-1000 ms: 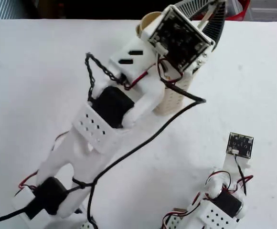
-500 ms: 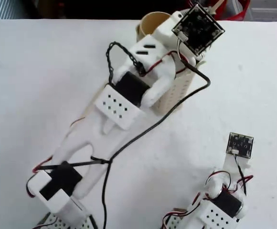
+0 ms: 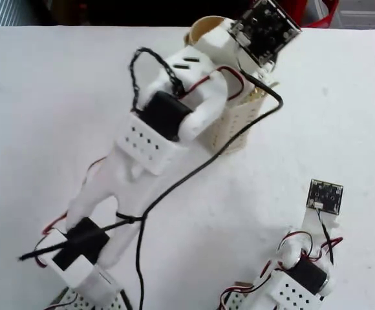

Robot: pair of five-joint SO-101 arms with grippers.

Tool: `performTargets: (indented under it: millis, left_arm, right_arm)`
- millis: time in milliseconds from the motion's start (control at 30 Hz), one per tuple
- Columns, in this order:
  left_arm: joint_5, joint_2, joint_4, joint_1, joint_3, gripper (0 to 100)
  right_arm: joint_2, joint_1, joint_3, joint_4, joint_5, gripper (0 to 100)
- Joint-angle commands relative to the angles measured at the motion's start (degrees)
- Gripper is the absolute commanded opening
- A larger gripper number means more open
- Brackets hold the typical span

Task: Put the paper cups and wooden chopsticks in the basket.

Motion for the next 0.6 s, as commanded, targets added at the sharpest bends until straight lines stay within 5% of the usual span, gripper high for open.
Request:
performTargets:
  millis: [0, 267, 400, 567]
  left_arm:
    - [-0.53, -3.91, 7.56, -4.0, -8.97, 6]
    - [-0.53, -9.27, 35.08, -20.62, -5.27, 6]
    - [1.49, -6.99, 32.97, -31.25, 7.91, 6]
    - [7.56, -0.75, 16.44, -38.29, 29.89, 6]
  right_arm:
    - [-0.4, 0.13, 0.53, 0.31, 0.53, 1.9]
    - [-0.4, 0.13, 0.53, 0.31, 0.53, 1.9]
    - [-0.4, 0.13, 0.53, 0.31, 0.53, 1.9]
    - [-0.4, 0.13, 0.53, 0.31, 0.53, 1.9]
